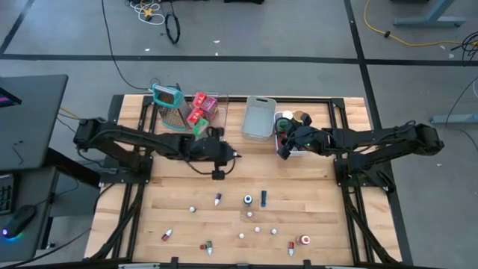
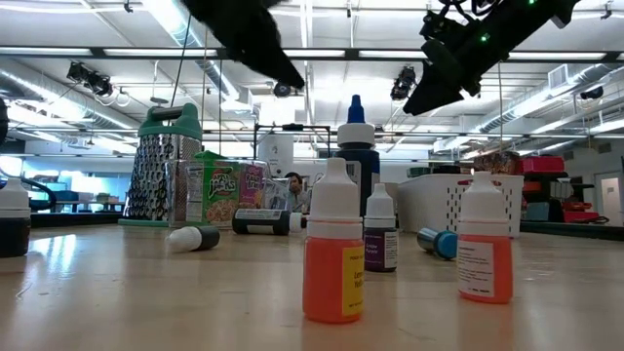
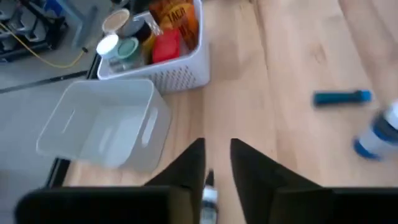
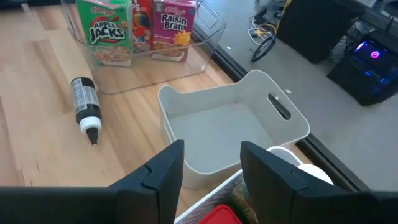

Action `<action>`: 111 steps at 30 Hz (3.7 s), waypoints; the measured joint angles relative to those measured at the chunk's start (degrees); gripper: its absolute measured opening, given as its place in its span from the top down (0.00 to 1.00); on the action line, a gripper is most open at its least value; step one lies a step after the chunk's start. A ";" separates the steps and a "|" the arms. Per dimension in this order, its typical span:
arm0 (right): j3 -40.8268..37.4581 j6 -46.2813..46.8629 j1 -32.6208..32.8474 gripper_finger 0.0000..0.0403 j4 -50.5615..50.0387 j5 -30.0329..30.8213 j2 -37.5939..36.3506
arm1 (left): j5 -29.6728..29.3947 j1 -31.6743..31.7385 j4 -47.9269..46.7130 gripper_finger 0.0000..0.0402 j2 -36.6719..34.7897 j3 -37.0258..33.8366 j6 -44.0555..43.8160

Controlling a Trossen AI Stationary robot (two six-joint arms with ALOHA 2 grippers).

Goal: Pick & Place Kitchen Items
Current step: Put the large black food coloring bottle into the gray bin, then put the large blue food coloring bottle into the gray bin

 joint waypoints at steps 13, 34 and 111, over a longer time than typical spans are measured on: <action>0.02 -0.85 -0.28 0.58 2.03 -0.02 0.92 | 10.74 8.24 -8.21 0.48 15.05 5.19 1.73; 0.02 -3.12 -0.33 0.58 3.15 -0.02 2.95 | 9.17 10.94 -14.66 0.48 26.27 8.11 3.69; 0.02 13.36 0.13 0.58 -22.77 16.29 -10.21 | -1.90 29.51 27.12 0.56 37.82 21.31 -20.53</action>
